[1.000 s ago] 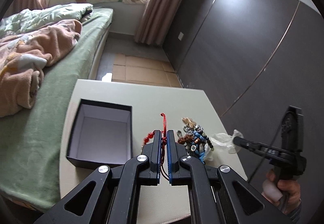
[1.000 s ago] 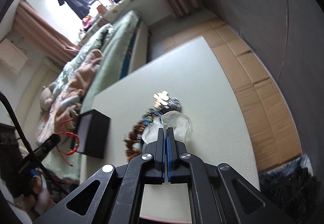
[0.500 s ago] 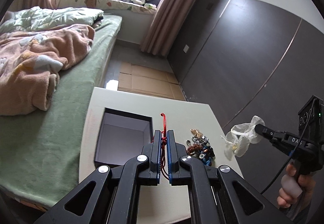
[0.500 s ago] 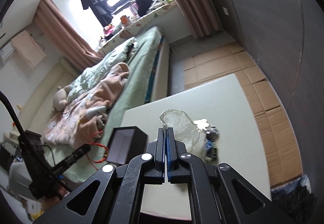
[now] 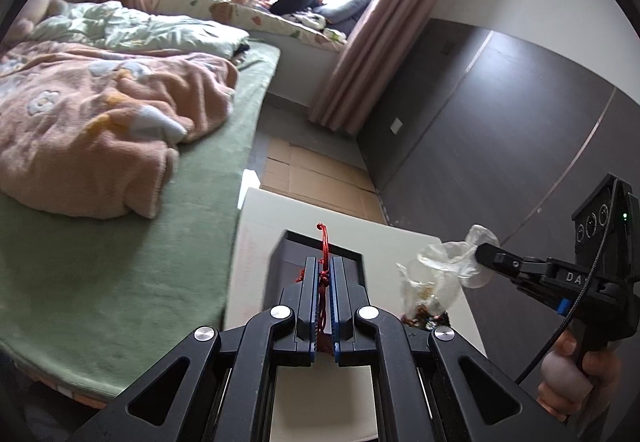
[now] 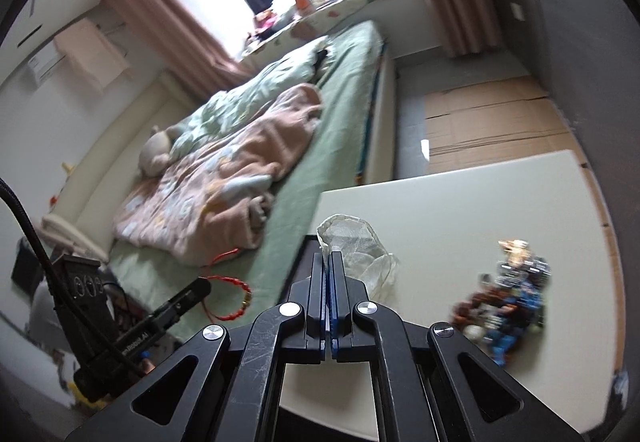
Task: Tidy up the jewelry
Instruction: 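Open the left gripper over the box dropping the red bracelet while the right gripper drops the white pouch in, then reach the left gripper into the pile and grasp the black bead bracelet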
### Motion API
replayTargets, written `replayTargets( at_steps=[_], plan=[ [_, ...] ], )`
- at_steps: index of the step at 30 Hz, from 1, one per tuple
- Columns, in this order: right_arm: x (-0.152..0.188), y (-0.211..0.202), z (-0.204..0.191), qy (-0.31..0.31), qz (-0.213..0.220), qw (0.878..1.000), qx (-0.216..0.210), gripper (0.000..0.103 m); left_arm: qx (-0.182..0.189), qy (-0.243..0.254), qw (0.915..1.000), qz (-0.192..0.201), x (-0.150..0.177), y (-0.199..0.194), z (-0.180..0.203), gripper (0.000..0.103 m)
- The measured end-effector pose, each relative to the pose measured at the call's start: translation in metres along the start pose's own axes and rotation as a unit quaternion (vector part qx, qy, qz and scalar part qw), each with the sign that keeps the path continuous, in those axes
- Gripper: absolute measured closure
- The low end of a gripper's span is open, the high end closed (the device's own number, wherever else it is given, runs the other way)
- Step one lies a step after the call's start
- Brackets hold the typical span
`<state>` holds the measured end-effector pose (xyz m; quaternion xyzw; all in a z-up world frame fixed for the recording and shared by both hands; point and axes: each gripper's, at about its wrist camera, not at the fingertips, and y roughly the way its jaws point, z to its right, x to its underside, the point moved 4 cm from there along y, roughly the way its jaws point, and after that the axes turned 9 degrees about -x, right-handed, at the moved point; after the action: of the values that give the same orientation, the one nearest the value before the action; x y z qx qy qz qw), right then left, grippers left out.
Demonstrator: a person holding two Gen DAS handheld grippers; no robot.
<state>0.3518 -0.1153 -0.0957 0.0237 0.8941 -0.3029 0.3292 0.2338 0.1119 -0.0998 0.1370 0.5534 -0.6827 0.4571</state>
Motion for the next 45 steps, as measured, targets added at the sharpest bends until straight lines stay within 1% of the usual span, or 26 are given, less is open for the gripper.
replayTargets(
  at_steps=[3, 5, 6, 7, 8, 9, 10, 12, 18, 21, 25, 27, 29, 30, 31, 32, 33, 34, 36, 37, 39, 41, 45],
  plan=[
    [-0.001, 0.022, -0.015, -0.009, -0.017, 1.0, -0.009, 0.1, 0.0, -0.006, 1.0, 0.004, -0.002, -0.003, -0.009, 0.098],
    [-0.002, 0.039, -0.021, -0.015, -0.032, 0.999, -0.007, 0.1, -0.001, -0.009, 0.9999, 0.006, -0.003, -0.004, -0.014, 0.098],
    [-0.002, 0.047, -0.024, -0.023, -0.037, 0.999, 0.001, 0.093, -0.002, -0.012, 0.9999, 0.006, -0.003, -0.003, -0.016, 0.098],
    [-0.002, 0.052, -0.027, -0.03, -0.045, 0.998, 0.007, 0.083, -0.002, -0.013, 0.9999, 0.005, -0.003, -0.002, -0.018, 0.098],
    [0.0, 0.061, -0.028, -0.036, -0.06, 0.997, 0.017, 0.05, -0.001, -0.014, 0.9999, 0.005, -0.004, -0.001, -0.02, 0.098],
    [0.002, 0.067, -0.028, -0.037, -0.068, 0.997, 0.026, 0.026, -0.001, -0.014, 0.9999, 0.003, -0.004, 0.0, -0.021, 0.098],
    [0.003, 0.069, -0.028, -0.037, -0.064, 0.997, 0.031, 0.022, 0.0, -0.013, 0.9999, 0.002, -0.003, 0.001, -0.021, 0.098],
    [0.002, 0.067, -0.024, -0.034, -0.053, 0.997, 0.038, 0.021, 0.002, -0.016, 0.9999, -0.004, -0.002, 0.005, -0.022, 0.098],
    [0.007, 0.055, 0.007, 0.023, -0.063, 0.997, 0.049, 0.021, 0.021, -0.012, 0.9995, -0.019, -0.004, 0.023, -0.009, 0.098],
    [0.013, 0.038, 0.027, 0.041, -0.062, 0.995, 0.07, 0.021, 0.035, -0.001, 0.9991, -0.026, -0.007, 0.032, 0.007, 0.098],
    [0.017, 0.01, 0.051, 0.063, -0.049, 0.993, 0.089, 0.021, 0.045, 0.004, 0.9981, -0.042, -0.01, 0.045, 0.026, 0.098],
    [0.019, -0.003, 0.062, 0.076, -0.042, 0.992, 0.095, 0.021, 0.038, 0.007, 0.9982, -0.045, -0.012, 0.052, 0.034, 0.098],
    [0.02, -0.011, 0.07, 0.087, -0.039, 0.99, 0.1, 0.021, 0.033, 0.004, 0.9974, -0.064, -0.012, 0.061, 0.038, 0.097],
    [0.02, -0.014, 0.074, 0.091, -0.037, 0.99, 0.102, 0.021, 0.036, 0.001, 0.9966, -0.074, -0.011, 0.064, 0.039, 0.092],
    [0.021, -0.021, 0.078, 0.094, -0.033, 0.99, 0.104, 0.021, 0.042, -0.007, 0.9949, -0.091, -0.009, 0.069, 0.038, 0.075],
    [0.021, -0.025, 0.081, 0.095, -0.031, 0.989, 0.106, 0.021, 0.046, -0.016, 0.993, -0.108, -0.007, 0.074, 0.036, 0.061],
    [0.022, -0.028, 0.084, 0.096, -0.028, 0.989, 0.107, 0.021, 0.043, -0.028, 0.9921, -0.115, -0.005, 0.075, 0.032, 0.031],
    [0.023, -0.033, 0.088, 0.097, -0.024, 0.989, 0.108, 0.021, 0.04, -0.036, 0.9922, -0.112, -0.004, 0.074, 0.029, 0.016],
    [0.025, -0.039, 0.095, 0.104, -0.019, 0.988, 0.109, 0.021, 0.033, -0.052, 0.9935, -0.095, -0.005, 0.068, 0.022, 0.014],
    [0.027, -0.041, 0.099, 0.108, -0.017, 0.988, 0.109, 0.021, 0.029, -0.052, 0.9937, -0.095, -0.005, 0.067, 0.021, 0.014],
    [0.031, -0.044, 0.107, 0.115, -0.014, 0.987, 0.11, 0.021, 0.019, -0.046, 0.9937, -0.1, -0.004, 0.065, 0.02, 0.014],
    [0.035, -0.048, 0.113, 0.122, -0.01, 0.986, 0.109, 0.021, 0.018, -0.04, 0.9938, -0.102, -0.002, 0.064, 0.023, 0.014],
    [0.044, -0.056, 0.126, 0.136, -0.002, 0.984, 0.112, 0.021, 0.01, -0.01, 0.994, -0.108, 0.006, 0.066, 0.041, 0.014]
  ],
)
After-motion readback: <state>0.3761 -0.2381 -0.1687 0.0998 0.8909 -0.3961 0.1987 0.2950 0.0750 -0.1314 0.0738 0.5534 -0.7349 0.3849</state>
